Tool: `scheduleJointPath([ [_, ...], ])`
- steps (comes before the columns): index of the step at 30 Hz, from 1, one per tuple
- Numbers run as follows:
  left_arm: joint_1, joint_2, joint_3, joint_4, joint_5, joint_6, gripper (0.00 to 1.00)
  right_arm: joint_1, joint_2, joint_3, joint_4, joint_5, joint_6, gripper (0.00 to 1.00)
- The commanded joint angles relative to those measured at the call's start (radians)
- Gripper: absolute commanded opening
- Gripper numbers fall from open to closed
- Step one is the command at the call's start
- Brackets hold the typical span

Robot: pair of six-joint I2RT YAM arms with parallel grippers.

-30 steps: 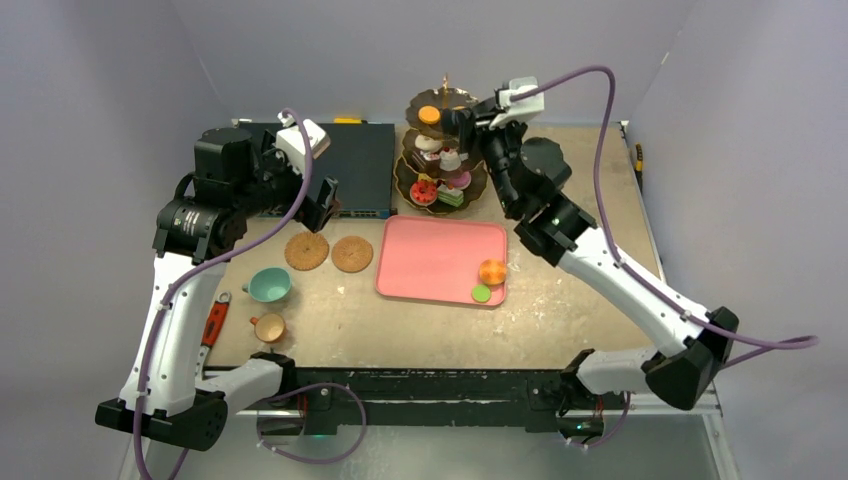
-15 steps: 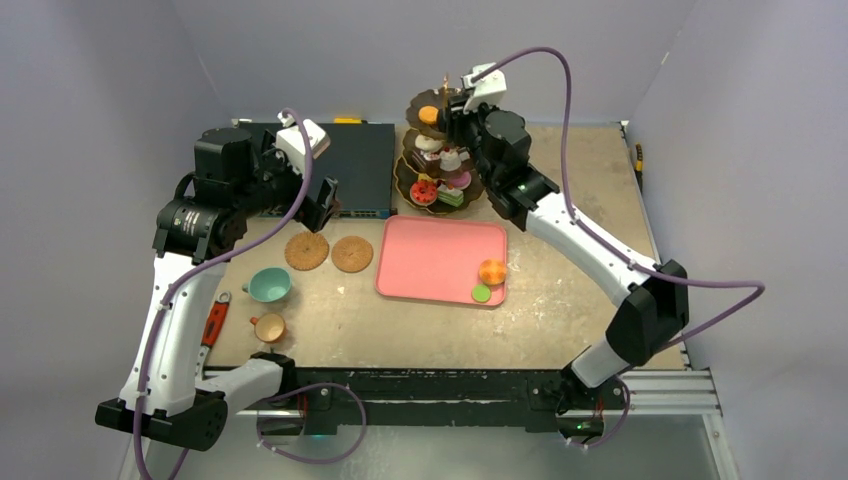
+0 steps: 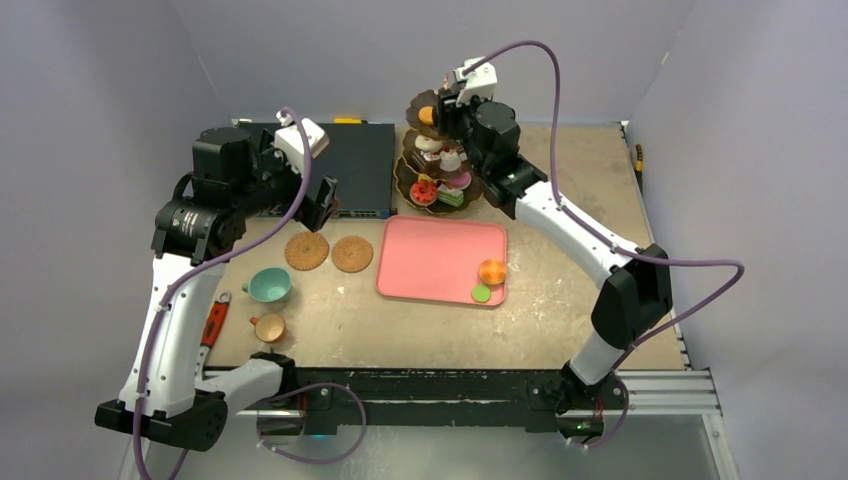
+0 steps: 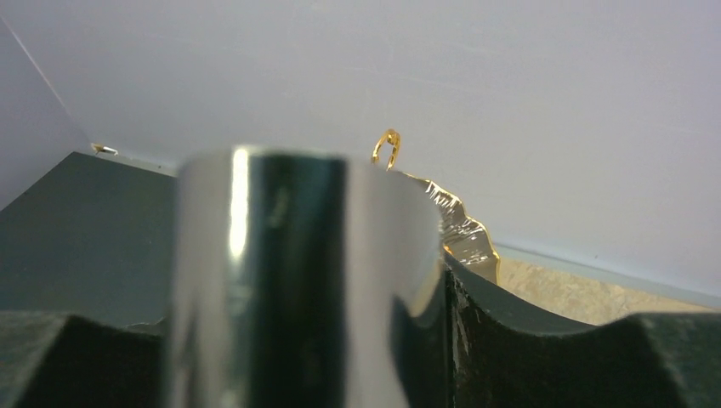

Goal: Serve the afternoon tea

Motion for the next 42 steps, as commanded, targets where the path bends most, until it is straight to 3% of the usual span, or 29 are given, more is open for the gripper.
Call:
scheduleJointPath([
  [1, 0.004, -0.012, 0.044, 0.015, -0.012, 0.003, 0.99, -0.002, -0.049, 0.031, 0.039, -0.007, -0.004, 0.55],
  [8, 0.003, -0.012, 0.049, 0.014, 0.0, -0.001, 0.99, -0.003, -0.145, -0.056, 0.027, 0.005, -0.006, 0.63],
  [14, 0.004, -0.01, 0.055, 0.013, 0.002, 0.001, 0.99, -0.003, -0.244, -0.141, 0.002, 0.058, 0.006, 0.6],
  [29, 0.003, -0.012, 0.031, 0.023, 0.027, -0.001, 0.99, 0.002, -0.564, -0.589, -0.376, 0.069, 0.32, 0.59],
  [42, 0.004, -0.01, 0.027, 0.019, 0.032, -0.003, 0.99, 0.09, -0.625, -0.732, -0.512, 0.092, 0.473, 0.57],
])
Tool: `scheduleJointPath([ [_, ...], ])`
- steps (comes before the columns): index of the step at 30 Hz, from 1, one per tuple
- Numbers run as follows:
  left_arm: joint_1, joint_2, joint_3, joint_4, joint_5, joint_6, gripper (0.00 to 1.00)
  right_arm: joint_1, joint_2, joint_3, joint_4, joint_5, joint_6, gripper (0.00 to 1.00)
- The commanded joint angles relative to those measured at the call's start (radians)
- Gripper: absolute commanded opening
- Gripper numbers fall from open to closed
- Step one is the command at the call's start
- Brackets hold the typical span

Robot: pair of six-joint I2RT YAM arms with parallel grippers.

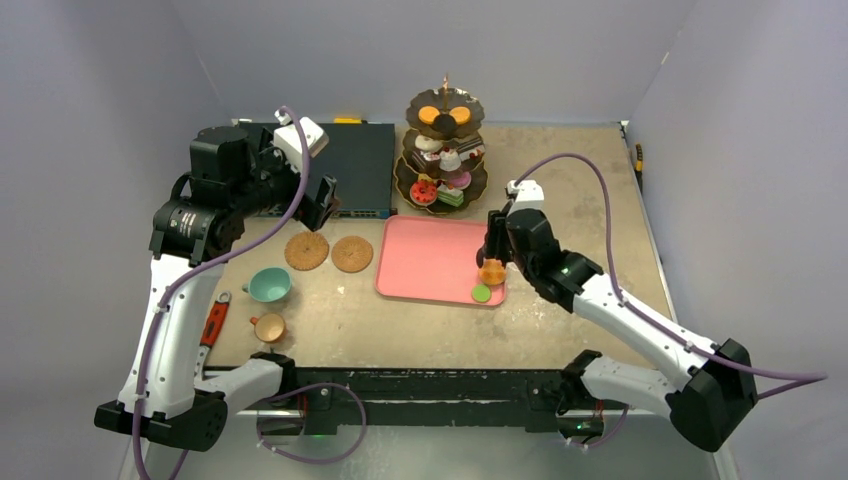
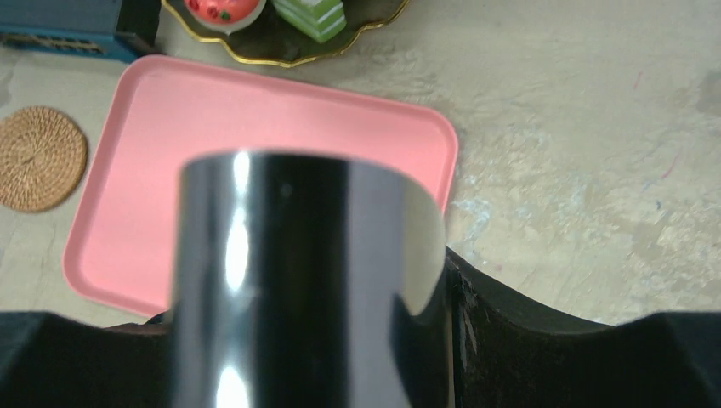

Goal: Serve the afternoon tea

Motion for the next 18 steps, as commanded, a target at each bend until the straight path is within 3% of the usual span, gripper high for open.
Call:
scheduleJointPath([
  [1, 0.003, -0.01, 0.011, 0.019, 0.019, -0.001, 0.99, 0.059, -0.03, -0.006, -0.044, 0.048, 0.086, 0.57],
  [18, 0.004, -0.009, 0.009, 0.025, 0.01, 0.012, 0.99, 0.11, 0.028, 0.007, -0.031, 0.235, 0.157, 0.62],
])
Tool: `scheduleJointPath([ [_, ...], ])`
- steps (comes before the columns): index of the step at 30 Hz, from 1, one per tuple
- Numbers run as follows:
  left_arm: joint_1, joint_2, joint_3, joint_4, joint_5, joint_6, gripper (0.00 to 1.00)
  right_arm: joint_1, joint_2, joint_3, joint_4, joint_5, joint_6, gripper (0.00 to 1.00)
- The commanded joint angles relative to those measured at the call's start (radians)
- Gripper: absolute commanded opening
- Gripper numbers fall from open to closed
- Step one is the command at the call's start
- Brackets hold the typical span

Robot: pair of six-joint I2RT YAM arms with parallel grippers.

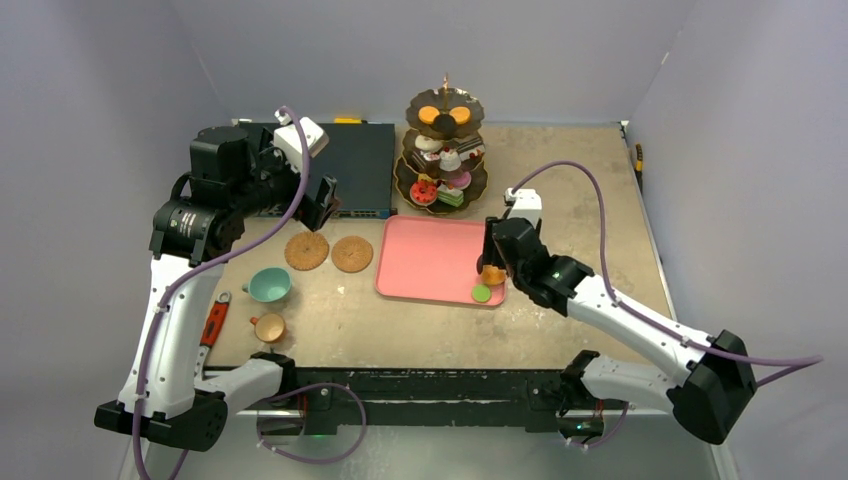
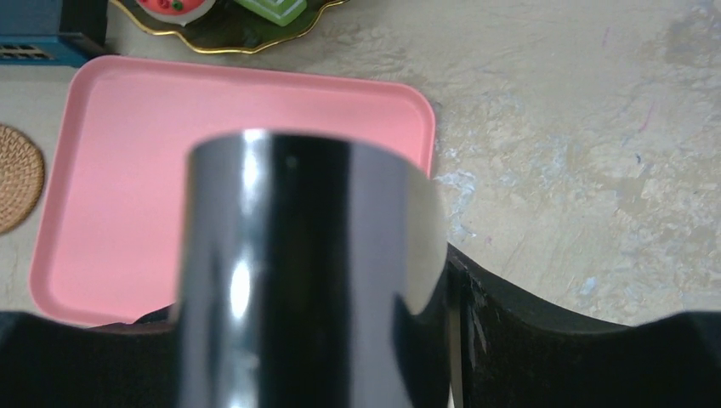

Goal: Serve the afternoon tea

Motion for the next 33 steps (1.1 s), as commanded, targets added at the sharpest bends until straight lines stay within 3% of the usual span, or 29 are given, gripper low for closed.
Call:
scheduleJointPath([
  [1, 0.003, -0.007, 0.01, 0.024, 0.009, 0.012, 0.99, 0.016, 0.025, 0.012, 0.049, 0.074, 0.04, 0.62],
  [10, 0.003, -0.011, 0.014, 0.015, 0.001, 0.019, 0.99, 0.059, 0.084, -0.019, 0.092, 0.069, 0.085, 0.59],
  [16, 0.004, -0.007, 0.02, 0.017, 0.005, 0.012, 0.99, 0.069, 0.072, 0.022, 0.112, 0.124, 0.05, 0.39],
  [20, 0.003, -0.01, 0.02, 0.015, 0.003, 0.014, 0.99, 0.069, 0.048, 0.069, 0.127, 0.157, -0.011, 0.34],
  [24, 0.004, -0.013, 0.021, 0.013, 0.003, 0.014, 0.99, 0.067, 0.045, 0.116, 0.116, 0.165, -0.04, 0.35],
  [33, 0.004, -0.015, 0.021, 0.01, 0.003, 0.021, 0.99, 0.07, 0.048, 0.014, 0.132, 0.149, 0.042, 0.53],
])
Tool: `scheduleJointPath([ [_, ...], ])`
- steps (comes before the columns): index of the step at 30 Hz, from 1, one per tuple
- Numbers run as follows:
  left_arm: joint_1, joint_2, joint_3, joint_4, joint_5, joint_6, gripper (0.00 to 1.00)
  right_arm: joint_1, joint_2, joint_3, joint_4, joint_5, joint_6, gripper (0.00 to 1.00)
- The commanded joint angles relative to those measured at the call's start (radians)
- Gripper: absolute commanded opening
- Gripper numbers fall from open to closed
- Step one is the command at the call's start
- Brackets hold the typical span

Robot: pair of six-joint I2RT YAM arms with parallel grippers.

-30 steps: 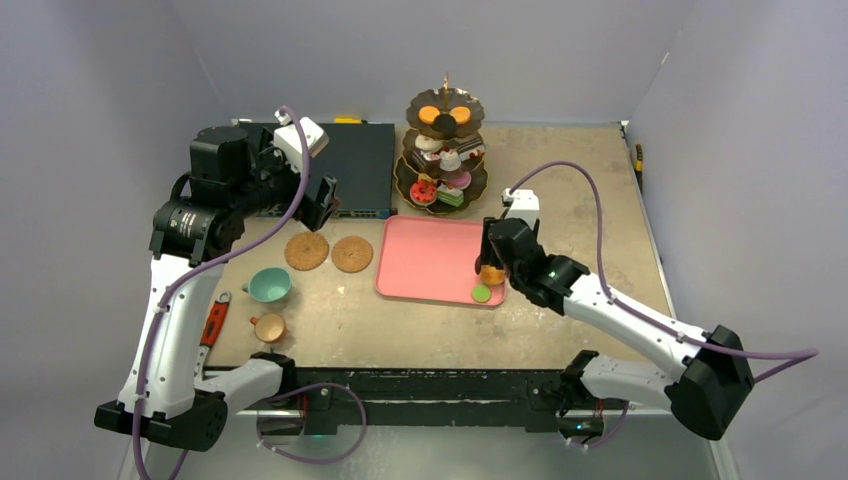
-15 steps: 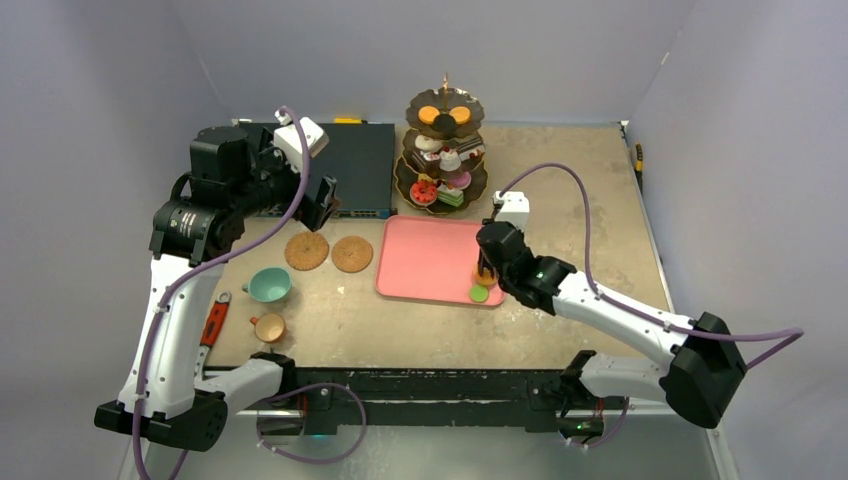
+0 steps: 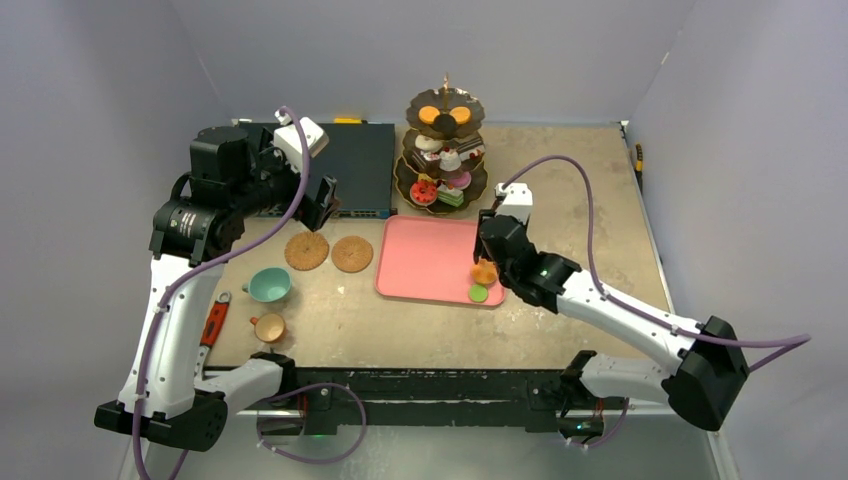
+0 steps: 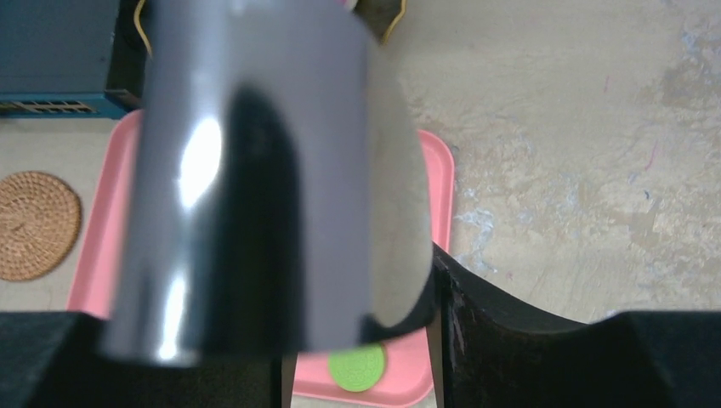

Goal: Serve the afternoon tea

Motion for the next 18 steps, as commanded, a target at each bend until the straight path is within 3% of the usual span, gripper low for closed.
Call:
scheduleJointPath([
  [1, 0.004, -0.015, 0.02, 0.01, 0.002, 0.021, 0.99, 0.003, -0.023, -0.048, 0.041, 0.025, 0.046, 0.55],
  [18, 0.003, -0.007, 0.04, 0.001, 0.001, 0.022, 0.99, 0.004, -0.005, -0.132, 0.104, -0.012, 0.1, 0.68],
])
